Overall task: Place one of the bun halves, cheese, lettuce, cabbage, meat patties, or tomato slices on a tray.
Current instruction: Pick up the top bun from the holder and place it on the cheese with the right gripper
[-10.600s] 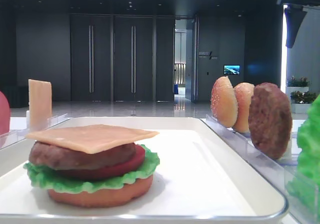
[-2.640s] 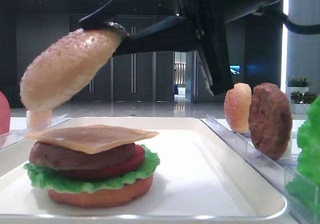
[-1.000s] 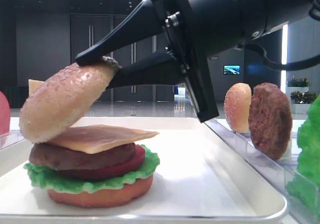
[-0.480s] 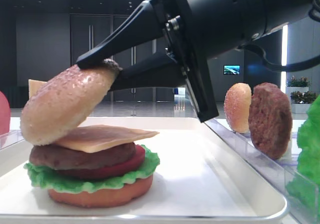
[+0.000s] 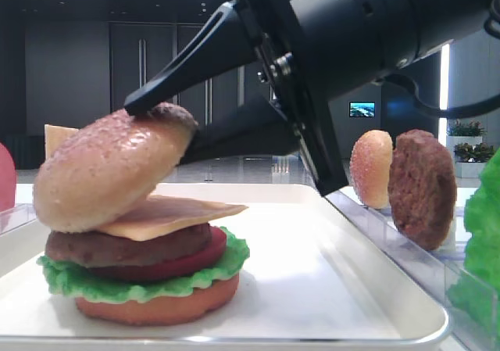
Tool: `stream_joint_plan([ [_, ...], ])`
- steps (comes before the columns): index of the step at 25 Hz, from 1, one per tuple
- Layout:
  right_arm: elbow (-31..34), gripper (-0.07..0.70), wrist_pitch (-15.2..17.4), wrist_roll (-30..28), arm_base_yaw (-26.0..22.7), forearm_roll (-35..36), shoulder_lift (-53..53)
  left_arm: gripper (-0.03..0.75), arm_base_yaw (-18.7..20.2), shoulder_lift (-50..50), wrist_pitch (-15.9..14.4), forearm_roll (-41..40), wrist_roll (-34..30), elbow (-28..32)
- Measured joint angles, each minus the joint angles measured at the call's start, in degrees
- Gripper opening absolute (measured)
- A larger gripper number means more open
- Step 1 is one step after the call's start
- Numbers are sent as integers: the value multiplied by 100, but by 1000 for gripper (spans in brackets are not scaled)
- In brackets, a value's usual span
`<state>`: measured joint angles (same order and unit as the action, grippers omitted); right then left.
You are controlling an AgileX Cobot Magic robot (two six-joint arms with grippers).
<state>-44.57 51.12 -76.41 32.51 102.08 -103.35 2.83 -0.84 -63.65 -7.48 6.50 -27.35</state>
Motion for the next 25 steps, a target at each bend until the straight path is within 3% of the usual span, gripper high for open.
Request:
stream_joint_plan([
  [4, 0, 291, -325, -4, 0, -139, 0, 692, 0, 0, 0, 0, 0, 0],
  [10, 0, 311, -513, 6, 0, -194, 0, 692, 0, 0, 0, 0, 0, 0],
  [13, 0, 359, -637, 6, 0, -205, 0, 692, 0, 0, 0, 0, 0, 0],
  [25, -11, 478, -659, 6, 0, -331, 68, 692, 0, 0, 0, 0, 0, 0],
])
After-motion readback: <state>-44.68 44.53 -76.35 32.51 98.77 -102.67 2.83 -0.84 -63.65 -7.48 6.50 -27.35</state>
